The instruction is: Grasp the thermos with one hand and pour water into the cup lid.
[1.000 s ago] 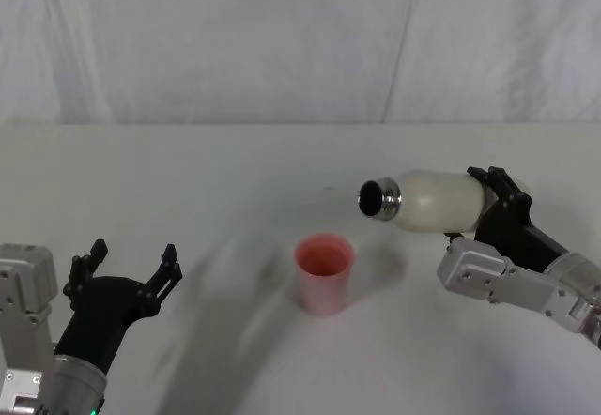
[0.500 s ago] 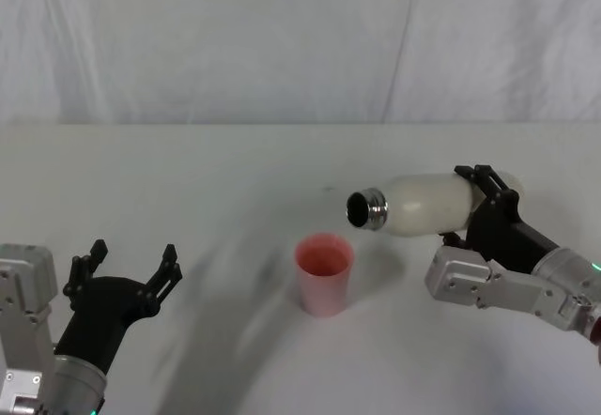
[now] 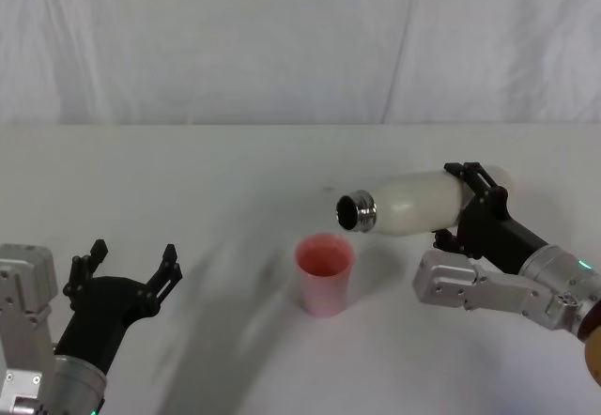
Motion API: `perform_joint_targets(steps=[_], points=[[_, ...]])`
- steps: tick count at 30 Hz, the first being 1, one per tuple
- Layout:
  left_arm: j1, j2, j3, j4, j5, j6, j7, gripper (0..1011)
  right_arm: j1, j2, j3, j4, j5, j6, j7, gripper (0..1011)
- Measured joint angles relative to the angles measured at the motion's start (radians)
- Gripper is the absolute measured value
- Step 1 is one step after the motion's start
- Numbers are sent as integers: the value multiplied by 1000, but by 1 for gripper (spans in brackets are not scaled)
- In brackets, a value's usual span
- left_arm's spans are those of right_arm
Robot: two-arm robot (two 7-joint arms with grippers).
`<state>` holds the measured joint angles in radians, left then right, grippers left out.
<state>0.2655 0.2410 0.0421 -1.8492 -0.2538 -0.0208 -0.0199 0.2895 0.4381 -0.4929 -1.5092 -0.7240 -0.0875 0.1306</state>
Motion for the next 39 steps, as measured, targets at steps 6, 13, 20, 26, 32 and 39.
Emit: perform_joint_targets(steps=[6,13,20,26,32,39], points=[[0,0,0,0,0,0,0,1001,10,-3,-11,9,-17,0,-9,959],[0,0,0,0,0,0,0,1001,20,-2,-23,17,-40,1,-20,959],[0,0,0,0,0,0,0,1001,24,2,-35,25,-57,2,-25,959],[0,0,0,0,0,0,0,1001,27,4,-45,32,-69,2,-31,959],[0,0,0,0,0,0,0,1001,32,7,-52,39,-85,2,-39,959],[0,0,0,0,0,0,0,1001,39,9,-60,47,-98,2,-48,959]])
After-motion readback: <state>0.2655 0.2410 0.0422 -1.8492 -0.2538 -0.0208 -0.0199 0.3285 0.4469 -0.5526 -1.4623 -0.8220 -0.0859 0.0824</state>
